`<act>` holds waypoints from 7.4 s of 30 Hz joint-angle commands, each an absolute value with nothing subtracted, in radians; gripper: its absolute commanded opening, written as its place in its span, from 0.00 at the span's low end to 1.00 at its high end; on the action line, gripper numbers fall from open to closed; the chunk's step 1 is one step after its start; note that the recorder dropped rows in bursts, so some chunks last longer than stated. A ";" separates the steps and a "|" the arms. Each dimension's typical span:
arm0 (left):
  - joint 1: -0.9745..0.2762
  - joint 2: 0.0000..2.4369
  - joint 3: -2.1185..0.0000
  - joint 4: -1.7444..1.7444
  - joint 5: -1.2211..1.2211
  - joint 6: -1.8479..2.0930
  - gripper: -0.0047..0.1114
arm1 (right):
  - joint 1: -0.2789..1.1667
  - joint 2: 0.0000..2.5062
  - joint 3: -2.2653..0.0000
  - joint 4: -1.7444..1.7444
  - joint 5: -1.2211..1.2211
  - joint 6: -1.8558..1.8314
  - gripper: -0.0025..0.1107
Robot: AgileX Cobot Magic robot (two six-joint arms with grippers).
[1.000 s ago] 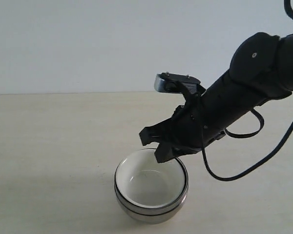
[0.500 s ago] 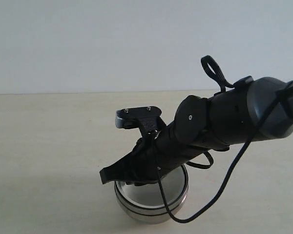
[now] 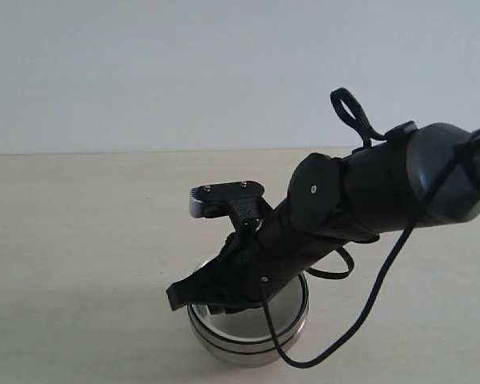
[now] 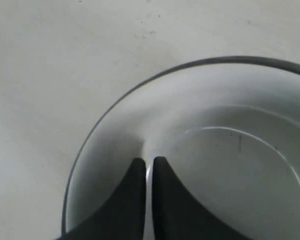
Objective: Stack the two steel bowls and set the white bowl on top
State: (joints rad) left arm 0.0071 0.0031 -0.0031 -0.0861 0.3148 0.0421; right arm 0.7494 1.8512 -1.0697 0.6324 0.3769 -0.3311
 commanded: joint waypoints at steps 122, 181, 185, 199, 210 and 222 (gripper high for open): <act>0.002 0.000 0.000 -0.086 0.308 0.037 0.07 | 0.705 0.000 -0.726 -0.291 0.632 0.339 0.02; 0.002 0.000 0.000 -0.086 0.308 0.037 0.07 | 0.100 0.000 -0.061 -0.008 0.158 -0.010 0.02; 0.002 0.000 0.000 -0.086 0.308 0.037 0.07 | 0.102 0.000 0.000 -0.008 0.162 -0.010 0.02; 0.002 0.000 0.000 -0.086 0.308 0.037 0.07 | 0.103 0.000 0.000 -0.006 0.327 -0.011 0.02; 0.002 0.000 0.000 -0.086 0.308 0.037 0.07 | 0.103 0.000 0.000 -0.006 0.327 0.000 0.02; 0.002 0.000 0.000 -0.086 0.308 0.037 0.07 | 0.103 0.000 0.000 -0.006 0.327 0.000 0.02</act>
